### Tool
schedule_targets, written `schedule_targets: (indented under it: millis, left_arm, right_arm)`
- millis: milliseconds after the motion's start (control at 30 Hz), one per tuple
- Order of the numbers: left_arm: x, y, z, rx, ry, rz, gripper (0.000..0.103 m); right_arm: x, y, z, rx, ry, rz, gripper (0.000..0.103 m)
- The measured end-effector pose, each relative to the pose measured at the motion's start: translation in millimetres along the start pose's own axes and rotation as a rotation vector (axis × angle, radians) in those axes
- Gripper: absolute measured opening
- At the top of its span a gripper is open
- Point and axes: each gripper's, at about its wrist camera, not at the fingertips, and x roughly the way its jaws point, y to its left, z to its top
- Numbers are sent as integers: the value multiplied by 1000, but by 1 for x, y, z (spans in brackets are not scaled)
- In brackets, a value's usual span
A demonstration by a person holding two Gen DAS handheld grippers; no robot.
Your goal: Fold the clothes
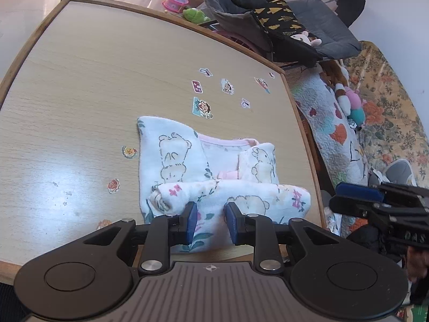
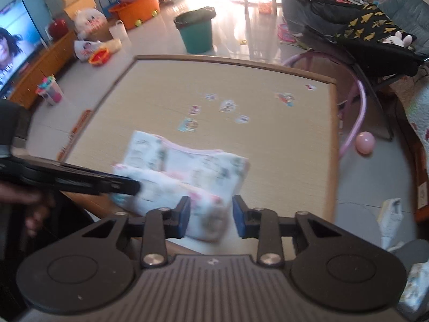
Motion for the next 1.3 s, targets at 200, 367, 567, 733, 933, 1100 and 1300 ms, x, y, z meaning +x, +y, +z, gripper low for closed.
schedule_targets:
  millis: [200,367,567,733,933,1100,1300]
  left_arm:
    - [0,-3,0,-4,0,16,29]
    - [-5,-6,-1,-18,-7,13,29]
    - [-3,-4,-1,-39,-13,-9,29]
    - [0,1,-1,-68,-11,-24,29]
    - [4,2,1,-71,10,-23,29]
    - [6,0,4,-76,21,-2,29]
    - [9,0,11,-75,48,5,29]
  right_arm:
    - [29,19,0,79,4,-38,27]
    - [41,11,-15,113,23,-123,22]
    - [45,-14,-30,200,27,-113,20]
    - [48,-17,-31,194,19,-101,22]
    - [39,-24,-36,164,-2,-120,24]
    - [20,-1,-41,-185,-25,-273,24]
    - [1,38,-59,-675,-113,-86,43]
